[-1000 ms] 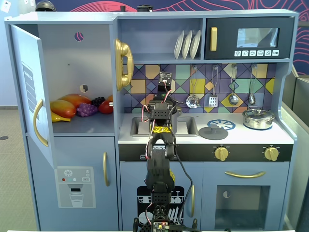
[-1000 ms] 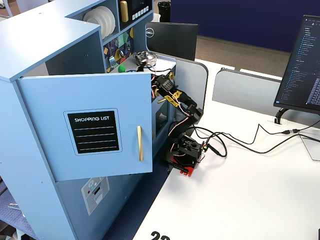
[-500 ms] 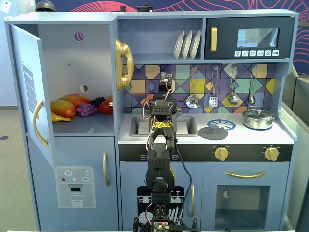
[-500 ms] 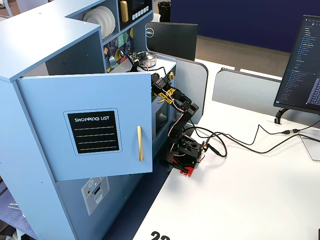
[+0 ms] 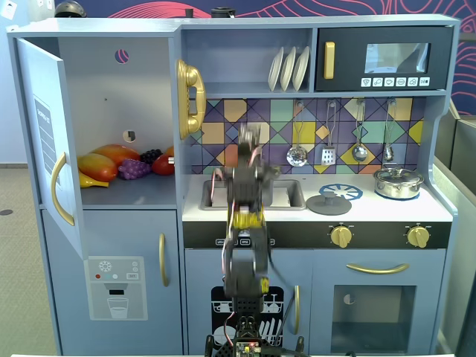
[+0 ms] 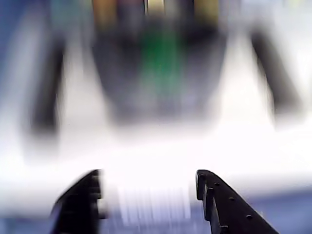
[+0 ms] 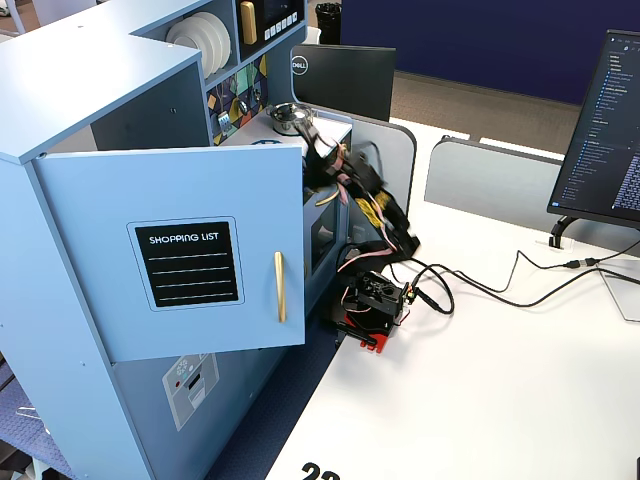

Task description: Pick up the green pineapple from the left cabinet and place it in the gray recipient

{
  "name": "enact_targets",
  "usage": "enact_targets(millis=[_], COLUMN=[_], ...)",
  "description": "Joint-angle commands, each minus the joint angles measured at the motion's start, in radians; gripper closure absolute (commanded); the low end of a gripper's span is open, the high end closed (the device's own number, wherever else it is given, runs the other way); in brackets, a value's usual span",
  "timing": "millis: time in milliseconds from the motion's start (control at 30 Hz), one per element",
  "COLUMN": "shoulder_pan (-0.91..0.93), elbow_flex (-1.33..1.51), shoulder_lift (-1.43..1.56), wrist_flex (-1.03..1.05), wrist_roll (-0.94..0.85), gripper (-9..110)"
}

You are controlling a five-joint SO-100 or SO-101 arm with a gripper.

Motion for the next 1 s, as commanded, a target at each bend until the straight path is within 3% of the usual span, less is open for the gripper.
enact_targets(millis=[0, 133, 333, 700, 967], shoulder_pan=[-0.009, -0.018, -0.1, -0.089, -0.066], elbow_flex=[0.348, 0.689, 1.04, 1.272, 1.273], shoulder_lift=[0.219, 0.319, 0.436, 0.466, 0.548], wrist_flex=[0.12, 0.064, -0.061, -0.11, 0.166], wrist_roll=[-0.009, 0.009, 0.106, 0.222, 0.14], gripper=[94, 101, 101, 101, 101])
